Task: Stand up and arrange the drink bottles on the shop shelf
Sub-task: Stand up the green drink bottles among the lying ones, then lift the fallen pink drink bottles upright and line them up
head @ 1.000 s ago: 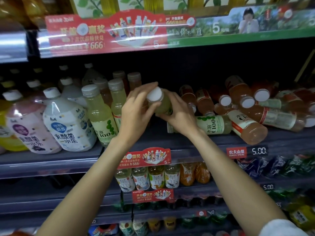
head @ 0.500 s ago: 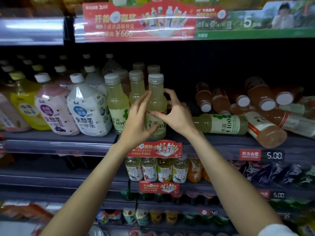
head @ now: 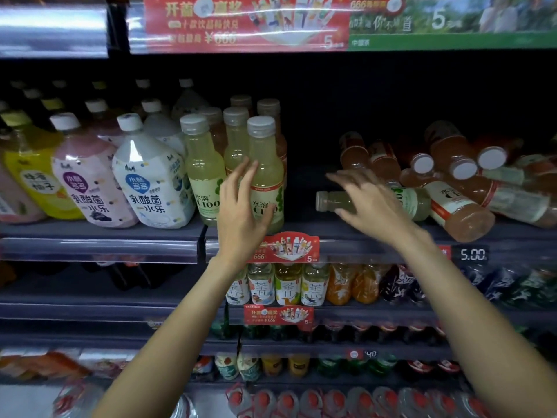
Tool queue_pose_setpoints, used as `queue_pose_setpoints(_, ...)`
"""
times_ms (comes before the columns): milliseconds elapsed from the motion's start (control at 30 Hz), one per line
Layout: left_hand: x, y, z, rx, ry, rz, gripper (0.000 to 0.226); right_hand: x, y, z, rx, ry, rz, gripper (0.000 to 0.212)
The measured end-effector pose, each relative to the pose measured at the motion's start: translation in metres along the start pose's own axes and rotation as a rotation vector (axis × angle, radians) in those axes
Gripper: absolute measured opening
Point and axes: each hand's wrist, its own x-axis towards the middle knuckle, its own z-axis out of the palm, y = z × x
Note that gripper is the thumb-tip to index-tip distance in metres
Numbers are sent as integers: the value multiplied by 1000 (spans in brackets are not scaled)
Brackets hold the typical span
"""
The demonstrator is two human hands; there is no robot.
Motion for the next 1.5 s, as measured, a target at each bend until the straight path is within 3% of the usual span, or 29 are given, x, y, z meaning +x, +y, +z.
queue_pose_setpoints(67,-3,2,3,-19,27,-47,71,-5,19,-2,-258,-213,103,78)
queue_pose_setpoints(133,-5,6,7,-34,31,-78,75,-7,32,-3,-319,-370,198,82)
queue_pose_setpoints(367,-9,7,12,-90,-19,-221,91,-8,23,-15,-133,-172,191,76)
queue_pose_setpoints(433,-9,6,12,-98,-28,-227,91,-3,17,-20,90,-65,266,81)
queue_pose_setpoints(533,-8,5,13,-101,-41,-236,90,10,0,-20,682,76,377,79)
queue_pose_setpoints(633,-7,3,14,-94,-54,-239,91,24,-17,-6,1197,79,514,73)
queue_pose_setpoints(800,-6,1,12,-96,-68,-231,91,46,-36,22,1462,157,628,72)
queue_pose_setpoints(1133,-6,0,11,-122,-53,-226,88,57,-55,44,1276,188,438,70)
queue_pose_setpoints(1300,-10,2,13,-89,-23,-206,85,50,-41,48,1073,-6,334,79)
queue_pose_setpoints(1433,-20,17,17,-3,188,-208,59,26,-9,40,751,-9,189,52)
queue_pose_setpoints(1500,-24,33,25,-21,288,-69,39,13,18,34,512,35,152,38)
